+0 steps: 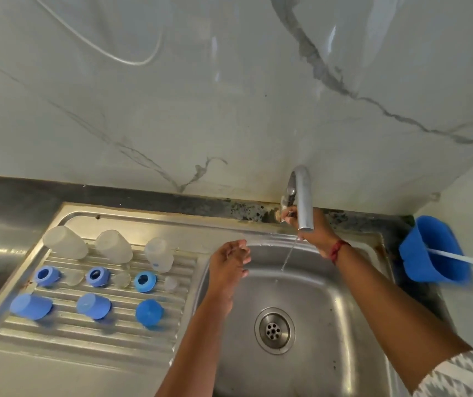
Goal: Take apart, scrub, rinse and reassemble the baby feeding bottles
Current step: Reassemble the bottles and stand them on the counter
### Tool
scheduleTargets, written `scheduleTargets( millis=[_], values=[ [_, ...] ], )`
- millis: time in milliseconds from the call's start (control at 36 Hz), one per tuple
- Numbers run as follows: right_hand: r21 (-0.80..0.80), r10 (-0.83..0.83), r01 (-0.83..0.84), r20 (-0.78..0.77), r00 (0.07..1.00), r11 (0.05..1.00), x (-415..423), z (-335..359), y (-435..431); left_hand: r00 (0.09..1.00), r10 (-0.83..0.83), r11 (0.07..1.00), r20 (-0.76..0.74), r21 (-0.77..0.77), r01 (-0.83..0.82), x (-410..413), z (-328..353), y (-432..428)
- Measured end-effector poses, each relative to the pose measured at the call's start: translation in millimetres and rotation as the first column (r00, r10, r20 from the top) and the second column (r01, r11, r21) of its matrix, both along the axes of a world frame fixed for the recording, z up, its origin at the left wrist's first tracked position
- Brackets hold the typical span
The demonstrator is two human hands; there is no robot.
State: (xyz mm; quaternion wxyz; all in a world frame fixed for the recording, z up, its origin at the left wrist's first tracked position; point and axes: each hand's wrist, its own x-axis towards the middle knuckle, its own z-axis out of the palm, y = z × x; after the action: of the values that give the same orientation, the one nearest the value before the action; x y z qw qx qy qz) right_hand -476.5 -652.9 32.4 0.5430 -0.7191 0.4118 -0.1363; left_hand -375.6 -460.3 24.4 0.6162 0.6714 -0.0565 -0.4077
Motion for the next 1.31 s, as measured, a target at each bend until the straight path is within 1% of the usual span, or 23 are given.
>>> scheduleTargets(
  millis=[56, 111, 167, 222, 250, 306, 361, 472, 583, 639, 694, 806, 861, 917, 1000, 1056, 1139, 1167, 1222, 1306],
  values=[
    [0.119, -0.097, 0.086, 0.087, 0.991, 0.989, -5.4, -0.2, 13.0, 1.000, -0.003, 1.000, 0.003, -0.022, 0.003, -0.9, 5.6, 1.9],
    [0.160, -0.187, 0.167, 0.120, 0.975, 0.973, -6.6, -3.2, 24.3, 1.000, -0.005, 0.999, 0.009, -0.034, 0.006, -1.8, 11.8, 5.0],
    [0.174, -0.262, 0.241, 0.110, 0.959, 0.955, -6.6, -8.3, 34.9, 1.000, 0.003, 0.999, 0.007, -0.047, -0.002, -2.8, 18.2, 9.9],
    [0.161, -0.325, 0.307, 0.095, 0.941, 0.938, -9.0, -13.6, 49.4, 1.000, 0.018, 0.998, -0.002, -0.063, -0.018, -4.1, 24.5, 18.1],
    [0.111, -0.356, 0.347, 0.073, 0.932, 0.931, -12.1, -13.1, 60.2, 1.000, 0.025, 0.997, -0.005, -0.077, -0.025, -5.2, 27.2, 23.9],
    [0.025, -0.374, 0.373, 0.035, 0.927, 0.928, -21.0, -13.7, 84.8, 1.000, 0.030, 0.993, -0.011, -0.113, -0.031, -8.6, 32.3, 36.7],
    [0.051, -0.339, 0.338, 0.026, 0.940, 0.940, -29.6, -16.9, 113.8, 0.999, 0.034, 0.992, -0.006, -0.119, -0.035, -14.1, 34.4, 50.2],
    [-0.026, -0.204, 0.203, -0.031, 0.979, 0.979, -36.1, -28.9, 163.7, 0.998, 0.064, 0.994, 0.030, -0.086, -0.061, -28.7, 32.4, 80.0],
    [-0.030, -0.117, 0.117, -0.020, 0.993, 0.993, -29.4, -40.2, 206.3, 0.993, 0.086, 0.995, 0.078, -0.055, -0.082, -36.8, 32.4, 109.1],
    [-0.045, -0.093, 0.093, 0.001, 0.996, 0.995, -23.3, -46.9, 220.3, 0.990, 0.120, 0.992, 0.071, -0.056, -0.116, -35.0, 32.6, 119.8],
    [-0.060, -0.058, 0.059, 0.015, 0.998, 0.996, -14.3, -51.1, 231.3, 0.984, 0.165, 0.984, 0.063, -0.075, -0.160, -28.7, 33.5, 131.7],
    [-0.055, -0.027, 0.029, 0.032, 0.999, 0.998, 9.1, -56.3, 253.5, 0.954, 0.260, 0.966, 0.146, -0.047, -0.256, -3.9, 30.8, 163.0],
    [-0.096, -0.012, 0.015, 0.031, 0.999, 0.995, 21.6, -56.1, 261.3, 0.928, 0.333, 0.943, 0.170, -0.052, -0.329, 11.7, 28.8, 177.9],
    [-0.123, 0.028, -0.025, 0.020, 0.999, 0.992, 34.9, -53.8, 265.0, 0.909, 0.385, 0.923, 0.158, -0.061, -0.380, 26.9, 27.9, 188.7],
    [-0.137, 0.054, -0.054, -0.003, 0.999, 0.989, 56.0, -46.8, 265.7, 0.905, 0.407, 0.913, 0.122, -0.038, -0.406, 49.8, 27.8, 196.5],
    [-0.166, 0.050, -0.051, -0.012, 0.999, 0.985, 70.1, -40.3, 264.5, 0.905, 0.391, 0.918, 0.167, 0.004, -0.397, 67.7, 24.9, 197.4],
    [-0.195, 0.043, -0.054, -0.060, 0.997, 0.979, 87.6, -32.5, 264.0, 0.898, 0.326, 0.922, 0.294, 0.110, -0.371, 93.2, 21.6, 192.6],
    [-0.196, 0.042, -0.058, -0.082, 0.996, 0.979, 91.8, -31.9, 264.3, 0.896, 0.277, 0.923, 0.348, 0.163, -0.349, 98.7, 22.2, 190.2],
    [-0.207, 0.046, -0.071, -0.123, 0.991, 0.976, 100.1, -33.0, 265.7, 0.881, 0.121, 0.919, 0.458, 0.284, -0.274, 109.0, 25.0, 183.3],
    [-0.259, 0.020, -0.071, -0.194, 0.981, 0.963, 112.8, -38.7, 267.3, 0.856, -0.049, 0.928, 0.515, 0.341, -0.152, 123.5, 22.0, 173.3]
  ],
)
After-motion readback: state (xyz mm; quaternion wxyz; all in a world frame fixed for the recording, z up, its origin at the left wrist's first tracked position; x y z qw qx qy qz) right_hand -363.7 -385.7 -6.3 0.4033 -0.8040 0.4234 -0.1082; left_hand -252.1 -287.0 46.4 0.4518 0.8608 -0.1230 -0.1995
